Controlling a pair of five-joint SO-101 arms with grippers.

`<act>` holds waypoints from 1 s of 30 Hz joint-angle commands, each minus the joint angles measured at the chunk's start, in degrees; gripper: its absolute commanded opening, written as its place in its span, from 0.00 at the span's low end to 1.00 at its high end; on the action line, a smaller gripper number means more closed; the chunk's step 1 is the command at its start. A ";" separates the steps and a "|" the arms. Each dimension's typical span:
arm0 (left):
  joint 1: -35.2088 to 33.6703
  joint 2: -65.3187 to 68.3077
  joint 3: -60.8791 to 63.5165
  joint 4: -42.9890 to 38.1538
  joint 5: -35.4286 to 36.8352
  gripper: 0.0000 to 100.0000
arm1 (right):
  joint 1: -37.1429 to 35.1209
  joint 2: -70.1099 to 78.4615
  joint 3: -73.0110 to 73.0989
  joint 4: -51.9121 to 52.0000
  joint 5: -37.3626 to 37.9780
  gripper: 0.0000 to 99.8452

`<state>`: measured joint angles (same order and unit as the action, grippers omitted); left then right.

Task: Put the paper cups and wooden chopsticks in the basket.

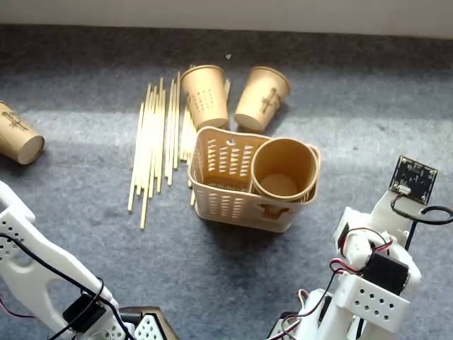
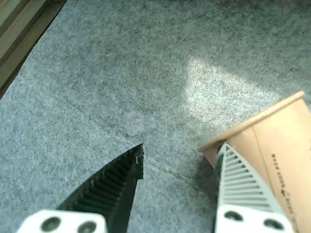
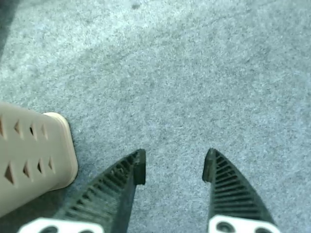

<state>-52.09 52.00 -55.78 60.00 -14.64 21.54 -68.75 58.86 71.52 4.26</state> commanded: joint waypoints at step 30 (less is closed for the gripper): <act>23.69 -0.57 -22.11 22.33 12.04 0.26 | -0.48 -0.84 -0.13 -1.01 -0.26 0.20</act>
<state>-31.69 52.09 -75.91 85.49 -4.18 21.54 -68.75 58.86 71.52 4.26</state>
